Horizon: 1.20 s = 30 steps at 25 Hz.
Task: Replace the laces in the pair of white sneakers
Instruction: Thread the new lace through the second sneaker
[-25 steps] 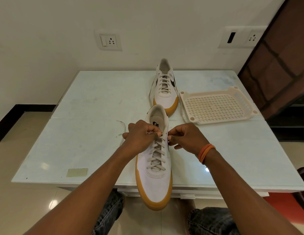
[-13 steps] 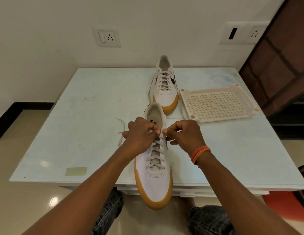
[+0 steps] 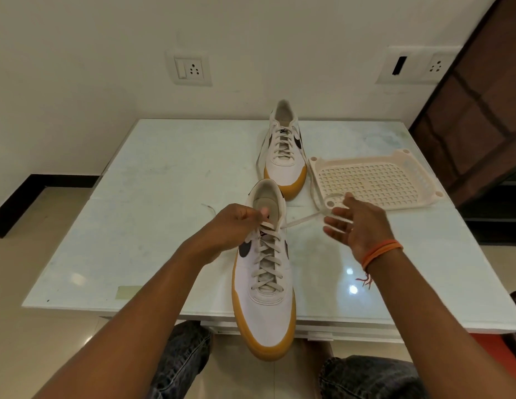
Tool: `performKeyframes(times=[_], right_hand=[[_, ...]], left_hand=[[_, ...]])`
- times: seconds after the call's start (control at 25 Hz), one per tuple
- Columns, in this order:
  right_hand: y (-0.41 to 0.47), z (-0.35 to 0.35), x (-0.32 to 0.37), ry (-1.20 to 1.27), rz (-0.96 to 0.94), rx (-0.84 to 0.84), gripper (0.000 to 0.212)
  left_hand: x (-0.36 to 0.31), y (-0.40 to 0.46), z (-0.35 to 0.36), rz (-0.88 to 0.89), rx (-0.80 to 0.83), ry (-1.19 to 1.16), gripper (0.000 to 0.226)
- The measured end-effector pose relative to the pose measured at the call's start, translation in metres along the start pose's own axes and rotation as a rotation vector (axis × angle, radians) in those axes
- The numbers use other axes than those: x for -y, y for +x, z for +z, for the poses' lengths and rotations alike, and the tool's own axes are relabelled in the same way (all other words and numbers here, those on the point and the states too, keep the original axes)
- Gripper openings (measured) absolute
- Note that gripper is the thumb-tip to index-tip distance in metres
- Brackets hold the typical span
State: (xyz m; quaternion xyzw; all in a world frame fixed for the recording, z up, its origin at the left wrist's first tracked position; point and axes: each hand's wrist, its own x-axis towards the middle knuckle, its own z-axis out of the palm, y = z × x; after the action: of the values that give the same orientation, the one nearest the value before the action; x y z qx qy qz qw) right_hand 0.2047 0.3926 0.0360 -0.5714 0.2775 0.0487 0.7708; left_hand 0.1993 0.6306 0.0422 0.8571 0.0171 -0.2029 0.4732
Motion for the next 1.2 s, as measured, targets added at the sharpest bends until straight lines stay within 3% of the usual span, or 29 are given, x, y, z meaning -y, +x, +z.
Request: performKeyframes(times=[0.12, 0.2, 0.32, 0.44, 0.56, 0.72, 0.84, 0.96, 1.04, 1.12, 1.2], right_hand=[[-0.018, 0.023, -0.013, -0.373, 0.060, 0.311, 0.032], [-0.024, 0.032, -0.020, -0.587, -0.080, 0.392, 0.024], [-0.023, 0.034, -0.030, -0.818, -0.380, 0.346, 0.015], [-0.016, 0.027, -0.025, -0.929, -0.488, 0.334, 0.016], [-0.001, 0.009, -0.008, -0.897, -0.596, 0.151, 0.014], [0.004, 0.003, -0.011, -0.934, -0.614, 0.161, 0.015], [0.009, 0.002, -0.014, -0.973, -0.691, 0.242, 0.011], [0.017, -0.007, -0.006, -1.117, -0.885, 0.195, 0.012], [0.015, -0.011, -0.009, -1.307, -0.920, 0.142, 0.015], [0.010, -0.011, -0.014, -1.410, -0.831, 0.148, 0.015], [0.001, -0.004, -0.017, -1.155, -0.627, 0.266, 0.011]], left_hand=[[-0.007, -0.003, -0.005, -0.041, 0.005, -0.030, 0.058], [-0.007, -0.003, -0.003, -0.037, 0.025, 0.012, 0.059], [-0.001, -0.001, -0.002, -0.024, 0.016, 0.056, 0.051], [0.003, 0.001, -0.004, 0.006, -0.103, 0.354, 0.053], [0.001, -0.002, -0.005, 0.027, -0.147, 0.495, 0.052], [-0.002, -0.004, -0.004, 0.059, -0.121, 0.456, 0.045], [0.005, -0.008, -0.009, 0.060, 0.024, 0.378, 0.028], [0.011, -0.015, -0.015, 0.035, 0.068, 0.363, 0.052], [0.005, -0.023, -0.022, 0.023, 0.016, 0.297, 0.042], [-0.005, -0.035, -0.031, 0.047, -0.051, 0.126, 0.023], [-0.017, -0.050, -0.035, 0.140, -0.148, -0.084, 0.016]])
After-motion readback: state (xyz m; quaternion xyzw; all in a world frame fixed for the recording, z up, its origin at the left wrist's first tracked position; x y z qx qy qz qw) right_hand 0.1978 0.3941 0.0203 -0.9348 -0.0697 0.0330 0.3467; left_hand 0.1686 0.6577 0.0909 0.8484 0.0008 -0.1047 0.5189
